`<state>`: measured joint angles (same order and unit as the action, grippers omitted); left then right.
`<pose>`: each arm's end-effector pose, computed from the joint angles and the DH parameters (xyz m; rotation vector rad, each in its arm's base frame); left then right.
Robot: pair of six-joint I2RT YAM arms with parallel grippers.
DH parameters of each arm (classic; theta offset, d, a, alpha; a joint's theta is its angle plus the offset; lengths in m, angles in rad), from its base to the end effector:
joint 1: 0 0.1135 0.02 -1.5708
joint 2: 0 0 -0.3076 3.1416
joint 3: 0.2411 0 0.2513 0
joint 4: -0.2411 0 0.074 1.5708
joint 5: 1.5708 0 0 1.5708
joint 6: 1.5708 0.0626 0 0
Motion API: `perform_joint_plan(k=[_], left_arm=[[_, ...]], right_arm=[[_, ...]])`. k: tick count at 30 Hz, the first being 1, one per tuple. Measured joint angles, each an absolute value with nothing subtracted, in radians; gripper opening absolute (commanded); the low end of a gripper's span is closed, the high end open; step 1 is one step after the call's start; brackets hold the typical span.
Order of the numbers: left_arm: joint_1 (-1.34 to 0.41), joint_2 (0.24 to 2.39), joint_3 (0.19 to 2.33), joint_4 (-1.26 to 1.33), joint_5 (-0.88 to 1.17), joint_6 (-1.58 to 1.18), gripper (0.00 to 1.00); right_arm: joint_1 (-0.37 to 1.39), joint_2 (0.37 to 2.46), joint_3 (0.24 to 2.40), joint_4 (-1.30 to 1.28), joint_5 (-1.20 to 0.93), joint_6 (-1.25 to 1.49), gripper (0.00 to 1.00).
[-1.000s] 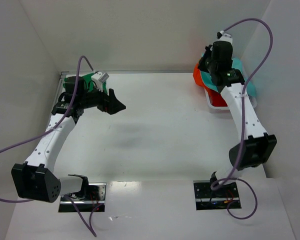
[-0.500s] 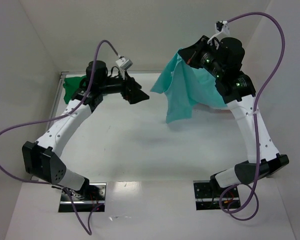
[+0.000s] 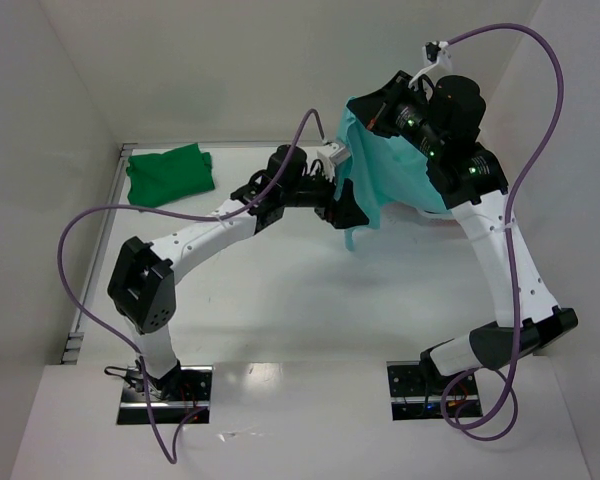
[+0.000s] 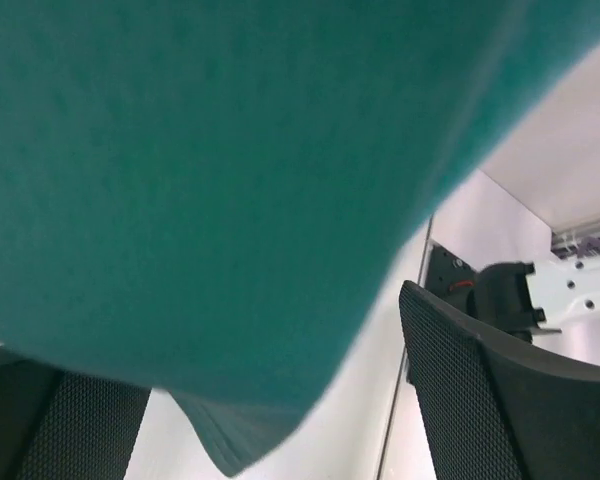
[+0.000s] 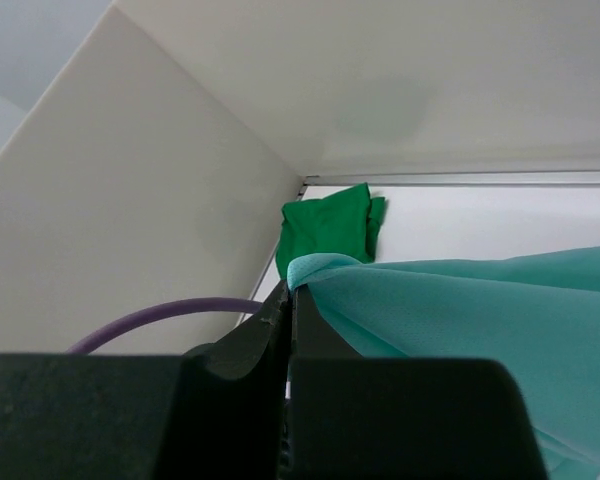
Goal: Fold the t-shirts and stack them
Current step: Move the tshirt to the center of the board
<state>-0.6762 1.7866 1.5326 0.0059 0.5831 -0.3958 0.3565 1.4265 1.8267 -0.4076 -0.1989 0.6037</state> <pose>0.3368 -0.3145 0.3797 0.7128 1.8396 -1.2593 0.2885 0.1207 0.5672 0.0411 1.6520 0.8995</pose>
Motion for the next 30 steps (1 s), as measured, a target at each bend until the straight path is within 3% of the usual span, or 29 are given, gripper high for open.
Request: perform_joint_plan(k=[2,4,5,6,8,9,11,21,30], left_arm=[[-0.683,1.8,1.541,0.016,0.559,-0.409,0.96],[-0.678,1.82,1.557,0.027,0.536,-0.425,0.79],[-0.675,1.829,1.562,0.029,0.525,-0.43,0.69],[-0.673,1.837,1.566,0.031,0.517,-0.442,0.5],[-0.669,1.849,1.568,0.031,0.483,-0.451,0.31],[-0.669,1.856,1.568,0.033,0.459,-0.461,0.12],[-0.672,1.857,1.564,0.038,0.417,-0.479,0.0],[-0.665,1.731,1.514,-0.035,0.149,-0.469,0.0],[-0.501,1.228,1.421,-0.15,0.008,-0.458,0.0]], right_arm=[[0.356,1.427,1.827,-0.408,-0.199,0.6,0.0],[0.356,1.427,1.827,-0.408,-0.197,0.593,0.0],[0.356,1.427,1.827,-0.408,-0.197,0.59,0.0],[0.356,1.427,1.827,-0.408,-0.196,0.585,0.0],[0.356,1.427,1.827,-0.408,-0.194,0.58,0.0],[0.356,1.427,1.827,-0.408,-0.194,0.579,0.0],[0.356,1.427,1.827,-0.408,-0.19,0.578,0.0],[0.357,1.406,1.827,-0.407,-0.133,0.562,0.0],[0.378,1.388,1.888,-0.403,-0.177,0.583,0.0]])
